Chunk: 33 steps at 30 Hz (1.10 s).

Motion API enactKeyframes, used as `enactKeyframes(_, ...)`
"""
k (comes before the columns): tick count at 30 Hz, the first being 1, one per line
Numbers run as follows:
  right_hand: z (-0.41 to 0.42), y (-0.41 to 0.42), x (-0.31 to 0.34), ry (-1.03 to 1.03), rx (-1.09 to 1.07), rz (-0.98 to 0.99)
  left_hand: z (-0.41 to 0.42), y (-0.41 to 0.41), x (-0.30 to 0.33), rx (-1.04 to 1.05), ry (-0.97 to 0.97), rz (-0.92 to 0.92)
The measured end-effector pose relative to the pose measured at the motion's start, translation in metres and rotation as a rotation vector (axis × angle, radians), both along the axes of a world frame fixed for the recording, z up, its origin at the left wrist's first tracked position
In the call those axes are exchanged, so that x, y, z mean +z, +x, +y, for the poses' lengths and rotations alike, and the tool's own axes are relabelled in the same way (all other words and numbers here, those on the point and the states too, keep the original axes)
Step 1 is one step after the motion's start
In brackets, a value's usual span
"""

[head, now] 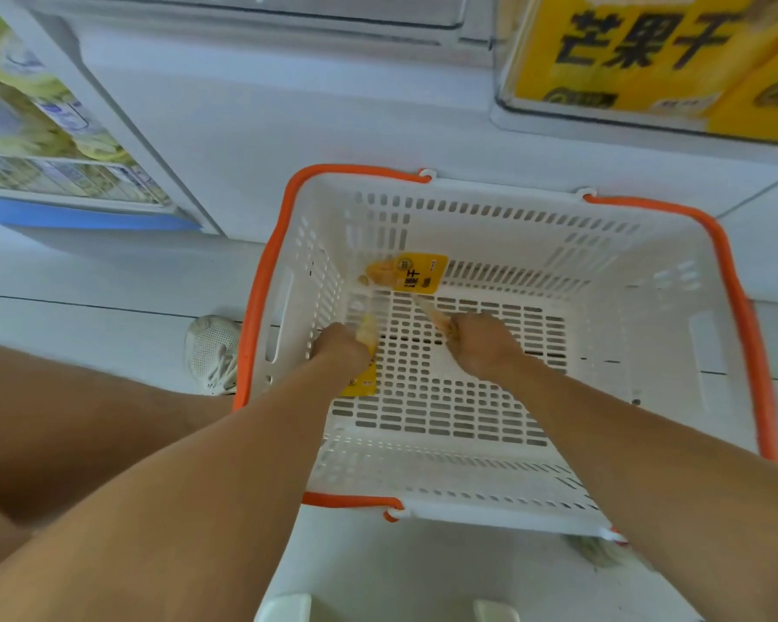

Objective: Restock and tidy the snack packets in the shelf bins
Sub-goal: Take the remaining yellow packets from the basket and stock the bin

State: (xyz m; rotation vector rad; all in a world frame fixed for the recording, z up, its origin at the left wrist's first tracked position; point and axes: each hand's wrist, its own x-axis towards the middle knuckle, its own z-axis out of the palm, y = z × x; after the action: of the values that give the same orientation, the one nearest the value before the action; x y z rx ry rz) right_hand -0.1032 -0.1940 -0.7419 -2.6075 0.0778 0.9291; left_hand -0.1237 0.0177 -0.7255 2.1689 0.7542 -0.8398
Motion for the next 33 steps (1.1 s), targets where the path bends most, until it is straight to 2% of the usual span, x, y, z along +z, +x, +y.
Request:
enactKeyframes(2,-0.007,0.007,0.014,0.444,-0.500,0.346,0.000,-0.003,-0.004,0.077,-0.126,0.047)
enactKeyframes(4,-0.012,0.005,0.029,0.792,-0.701,0.616,0.000,-0.006,-0.008,0.231,-0.350,0.100)
enactKeyframes(6,-0.014,-0.002,0.034,0.924,-0.674,0.687,-0.006,-0.010,-0.004,0.493,-0.629,0.129)
enactKeyframes(8,-0.011,-0.008,0.030,0.950,-0.650,0.690,-0.012,-0.009,0.007,0.711,-0.829,0.131)
enactKeyframes(10,-0.002,-0.011,0.027,0.847,-0.500,0.669,-0.014,-0.006,0.013,0.708,-1.016,0.120)
enactKeyframes(12,0.008,-0.006,0.027,0.602,-0.234,0.618,-0.017,-0.005,0.017,0.477,-0.968,0.056)
enactKeyframes(14,0.016,0.002,0.031,0.315,-0.051,0.448,-0.024,-0.008,0.012,0.286,-0.598,-0.044)
enactKeyframes(16,0.016,0.015,0.032,0.130,-0.067,0.015,-0.025,-0.010,0.002,0.316,-0.284,-0.196)
enactKeyframes(18,0.013,0.026,0.037,0.114,-0.065,-0.405,-0.020,-0.009,-0.001,0.397,-0.181,-0.199)
enactKeyframes(19,0.014,0.031,0.040,0.101,0.042,-0.504,-0.017,-0.008,-0.005,0.408,-0.155,-0.170)
enactKeyframes(21,0.022,0.039,0.041,0.074,0.257,-0.524,-0.011,-0.008,-0.008,0.365,-0.118,-0.113)
enactKeyframes(22,0.027,0.042,0.038,0.047,0.295,-0.518,-0.010,-0.008,-0.009,0.338,-0.104,-0.098)
enactKeyframes(25,0.040,0.037,0.023,-0.082,0.271,-0.497,-0.009,-0.009,-0.011,0.302,-0.093,-0.052)
enactKeyframes(29,0.047,0.026,0.004,-0.202,0.355,-0.380,-0.008,-0.010,-0.007,0.330,-0.094,-0.033)
enactKeyframes(31,0.040,0.026,-0.001,-0.086,0.167,-0.281,-0.008,-0.010,-0.007,0.365,-0.126,-0.026)
enactKeyframes(33,0.023,0.030,0.001,0.173,-0.156,-0.054,-0.008,-0.010,-0.002,0.389,-0.157,-0.041)
